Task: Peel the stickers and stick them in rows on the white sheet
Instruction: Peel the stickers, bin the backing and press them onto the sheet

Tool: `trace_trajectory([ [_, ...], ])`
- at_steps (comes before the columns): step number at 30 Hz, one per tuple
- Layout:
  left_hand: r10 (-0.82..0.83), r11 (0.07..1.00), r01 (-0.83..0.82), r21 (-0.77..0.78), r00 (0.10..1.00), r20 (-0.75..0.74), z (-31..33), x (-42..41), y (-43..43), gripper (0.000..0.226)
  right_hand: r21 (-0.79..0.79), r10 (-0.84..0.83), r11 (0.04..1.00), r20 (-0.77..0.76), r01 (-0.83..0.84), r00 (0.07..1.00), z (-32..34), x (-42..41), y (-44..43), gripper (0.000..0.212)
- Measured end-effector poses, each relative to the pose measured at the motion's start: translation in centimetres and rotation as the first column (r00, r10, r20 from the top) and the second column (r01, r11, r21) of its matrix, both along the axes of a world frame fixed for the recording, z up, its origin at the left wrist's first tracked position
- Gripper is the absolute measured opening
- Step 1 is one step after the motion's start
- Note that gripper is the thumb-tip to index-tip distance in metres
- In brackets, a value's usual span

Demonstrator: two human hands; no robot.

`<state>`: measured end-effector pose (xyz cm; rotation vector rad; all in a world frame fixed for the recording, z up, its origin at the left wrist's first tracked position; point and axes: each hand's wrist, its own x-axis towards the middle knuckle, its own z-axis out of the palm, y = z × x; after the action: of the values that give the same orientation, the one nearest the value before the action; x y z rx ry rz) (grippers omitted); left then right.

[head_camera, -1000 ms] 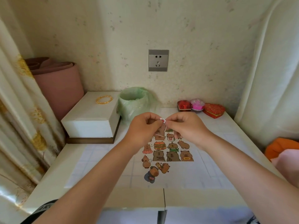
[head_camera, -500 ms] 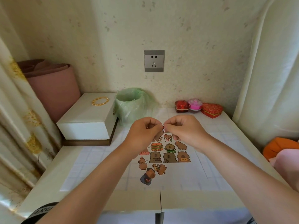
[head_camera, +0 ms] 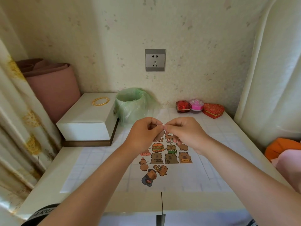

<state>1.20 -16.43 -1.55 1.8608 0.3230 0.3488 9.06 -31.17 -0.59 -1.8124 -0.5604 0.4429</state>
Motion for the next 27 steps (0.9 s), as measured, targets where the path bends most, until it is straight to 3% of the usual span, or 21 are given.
trace_trajectory([
  [4, 0.045, 0.996, -0.044, 0.076, 0.999, -0.008, -0.5, 0.2, 0.0, 0.006, -0.053, -0.064, 0.996, 0.154, 0.073, 0.986, -0.3, -0.3, 0.4, 0.012],
  [9, 0.074, 0.997, -0.074, -0.032, 0.997, 0.026, 0.2, -0.1, 0.0, 0.012, 0.128, 0.028, 0.992, -0.282, 0.008, 0.959, -0.1, 0.0, 0.6, 0.022],
  [13, 0.012, 0.998, -0.008, -0.067, 0.999, 0.051, 0.6, -0.3, -0.2, 0.009, 0.158, 0.096, 0.987, -0.392, -0.035, 0.915, 0.1, 0.5, 0.2, 0.027],
  [20, -0.010, 0.996, 0.017, -0.092, 0.997, 0.074, 0.8, -0.5, -0.4, 0.006, 0.143, 0.054, 0.990, -0.297, -0.011, 0.953, 0.1, 0.4, -0.1, 0.019],
  [25, 0.021, 0.985, -0.012, -0.175, 0.999, 0.046, 0.8, -0.5, -0.4, 0.007, 0.061, 0.020, 0.998, -0.064, -0.016, 0.998, 0.4, 0.0, -0.3, 0.009],
  [27, 0.025, 0.982, -0.015, -0.189, 0.998, 0.050, 0.8, -0.5, -0.3, 0.008, 0.077, 0.017, 0.997, -0.063, -0.012, 0.998, 0.4, 0.0, -0.3, 0.008],
])
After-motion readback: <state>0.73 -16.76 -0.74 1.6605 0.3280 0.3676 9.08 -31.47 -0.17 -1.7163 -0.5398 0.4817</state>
